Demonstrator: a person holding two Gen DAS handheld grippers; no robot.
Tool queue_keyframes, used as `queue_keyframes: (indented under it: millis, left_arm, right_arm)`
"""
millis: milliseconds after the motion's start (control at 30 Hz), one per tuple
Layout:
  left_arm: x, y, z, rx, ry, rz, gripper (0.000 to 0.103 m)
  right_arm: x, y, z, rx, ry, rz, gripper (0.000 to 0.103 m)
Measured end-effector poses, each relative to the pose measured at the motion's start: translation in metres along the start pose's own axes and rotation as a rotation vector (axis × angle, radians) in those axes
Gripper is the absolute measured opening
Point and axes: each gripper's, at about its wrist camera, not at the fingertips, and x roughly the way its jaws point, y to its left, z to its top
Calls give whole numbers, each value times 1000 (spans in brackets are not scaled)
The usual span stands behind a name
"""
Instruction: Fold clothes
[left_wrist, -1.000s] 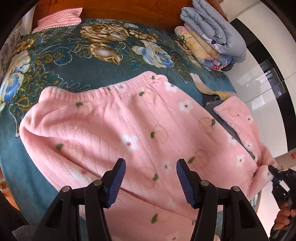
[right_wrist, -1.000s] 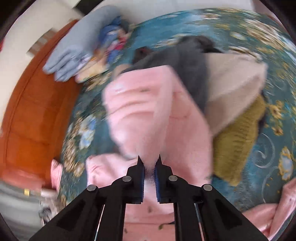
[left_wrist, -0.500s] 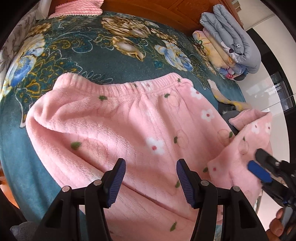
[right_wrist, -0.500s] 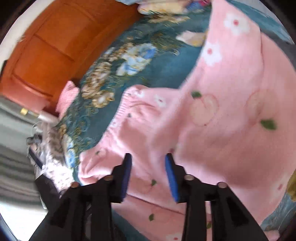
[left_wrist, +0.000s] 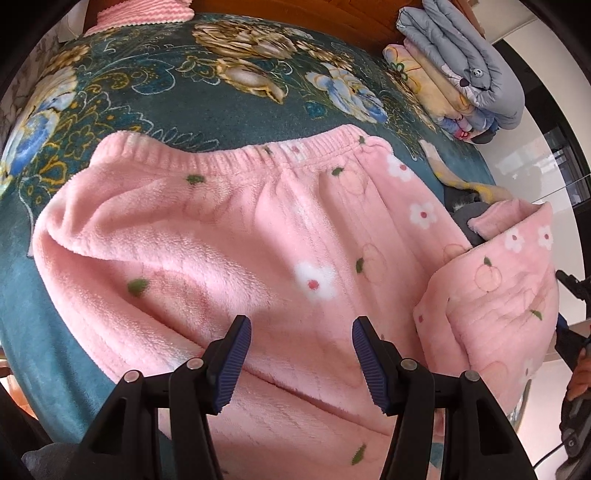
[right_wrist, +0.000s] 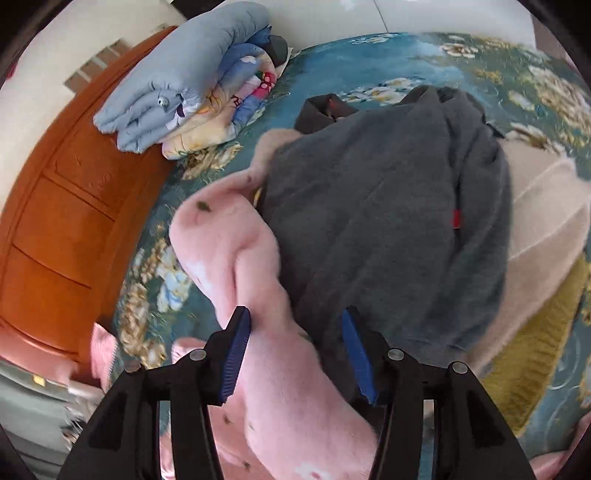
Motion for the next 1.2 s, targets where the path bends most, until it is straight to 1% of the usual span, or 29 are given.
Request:
queue_keyframes:
  millis: [67,100,133,167,200,333,367,433,467,500,567,600,633,667,733,833,900,933,967,1033,1067,1100,1133,1167,1200]
  left_arm:
    - [-1,0,0,5,-3,6,61]
    - [-1,0,-1,9,-4,9,61]
    - [-2,0,-1,13,-6,11,61]
    - [-3,0,-2,16,-9,12,61]
    - [-4,1,-1,14,-11,12,61]
    - [-4,8,1,-16,-9,15,61]
    - [-5,10,1,-23,-8,15,61]
    - [-6,12,1,-32,-10,14,61]
    - [-6,11,0,-28,-11,13,61]
    - [-7,9,0,-22,-10,13,61]
    - [-6,6,-2,-6,-2,18,61]
    - [-5,4,-3,3,4,21,61]
    - [-4,2,-4,11,9,23,61]
    - [-4,0,-6,18,13,24,61]
    - [-6,-2,-7,33,17,25,61]
    - [-11,-3,-7,48,14,27,61]
    - [-15,1,-6,39,9,19,61]
    - [-16,3,-6,28,8,18,61]
    - [-17,6,-5,16,8,18,61]
    - [-16,11,-4,-8,13,21,61]
    - [-15,13,-4,-19,18,23,61]
    - [-15,14,-4,-24,19,25,61]
    - [-16,14,-5,-23,16,25,61]
    - [-18,13,-5,-21,12,23,61]
    - [-19,12,-6,-18,11,23,61]
  right_arm:
    - [2,-13,15,62,-29,-24,53]
    - [2,-15,17,70,-35,-34,52]
    - [0,-12,17,61,-34,-43,47]
    - [-2,-9,16,51,-33,-53,26]
    - [-4,-6,15,42,-32,-62,11]
    - [-12,5,13,3,-27,-98,9]
    - [-24,3,13,8,-50,-100,9]
    - [-69,-11,15,32,-152,-104,9]
    - [-99,-19,15,33,-225,-118,8]
    - [-129,-25,12,16,-303,-153,8]
    - [-190,-34,-6,-66,-471,-299,8]
    - [-211,-41,-15,-94,-527,-369,9]
    - [-227,-51,-24,-109,-559,-433,9]
    - [-233,-67,-30,-92,-553,-472,9]
    - [-231,-109,-37,-9,-477,-509,9]
    - [-205,-185,-52,148,-337,-564,9]
    - [-186,-231,-65,229,-253,-593,9]
    - [-179,-250,-72,269,-208,-605,9]
    - [-175,-269,-80,325,-175,-597,11]
    - [-182,-291,-95,426,-188,-515,13]
    - [-189,-295,-99,448,-206,-479,18]
    - [-199,-296,-102,451,-227,-450,28]
    - [-208,-297,-104,453,-248,-421,34]
    - [-220,-295,-105,443,-274,-404,41]
    - [-235,-293,-107,425,-301,-396,43]
